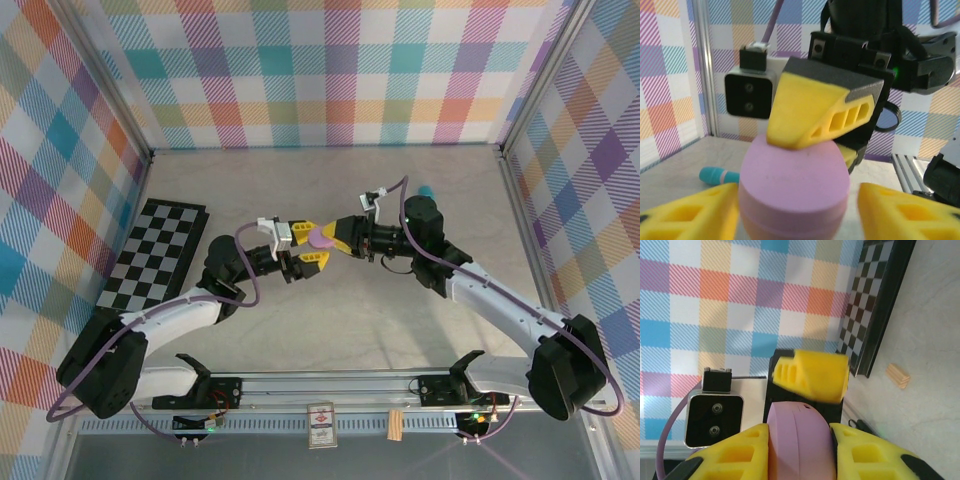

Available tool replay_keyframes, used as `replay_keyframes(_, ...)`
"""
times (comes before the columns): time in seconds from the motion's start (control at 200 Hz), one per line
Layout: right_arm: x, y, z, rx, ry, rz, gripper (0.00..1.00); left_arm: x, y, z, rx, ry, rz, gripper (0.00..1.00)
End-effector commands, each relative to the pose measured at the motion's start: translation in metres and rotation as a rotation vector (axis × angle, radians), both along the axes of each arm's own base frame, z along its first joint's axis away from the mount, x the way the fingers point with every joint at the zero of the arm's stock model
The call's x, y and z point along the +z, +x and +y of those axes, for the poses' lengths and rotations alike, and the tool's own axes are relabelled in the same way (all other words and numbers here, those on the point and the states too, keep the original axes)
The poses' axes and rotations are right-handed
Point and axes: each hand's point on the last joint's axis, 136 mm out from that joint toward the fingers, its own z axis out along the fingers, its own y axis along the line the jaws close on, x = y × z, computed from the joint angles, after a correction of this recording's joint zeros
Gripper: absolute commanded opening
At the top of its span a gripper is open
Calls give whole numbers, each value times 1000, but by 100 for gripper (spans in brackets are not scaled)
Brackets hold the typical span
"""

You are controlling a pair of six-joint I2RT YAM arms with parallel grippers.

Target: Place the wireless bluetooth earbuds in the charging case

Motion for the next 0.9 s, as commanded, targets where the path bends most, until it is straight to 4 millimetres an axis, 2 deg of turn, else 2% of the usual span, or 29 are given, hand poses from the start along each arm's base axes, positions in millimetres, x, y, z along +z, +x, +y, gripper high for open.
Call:
replay_keyframes(0.0, 3, 12, -14, -84, -71, -98, 19, -9, -2, 4, 28, 41, -8, 85)
replay_keyframes(0.09, -29, 26, -29, -178, -217, -86, 20, -23, -3, 6, 41, 95, 16, 100)
replay_keyframes(0.28, -89, 49, -60, -306, -388, -34, 21, -69, -12, 14, 79, 284, 83, 100)
replay_keyframes(0.43, -134, 60, -68, -331, -473, 35, 21, -89, -21, 25, 111, 373, 110, 100)
replay_keyframes(0.53, -164, 64, -70, -335, -516, 82, 21, -95, -24, 31, 121, 411, 108, 100)
replay_keyframes(0.705, -213, 68, -72, -339, -586, 173, 21, -97, -25, 26, 92, 419, 117, 100)
replay_keyframes(0.895, -246, 67, -77, -344, -644, 217, 23, -98, -25, 25, 88, 424, 120, 100)
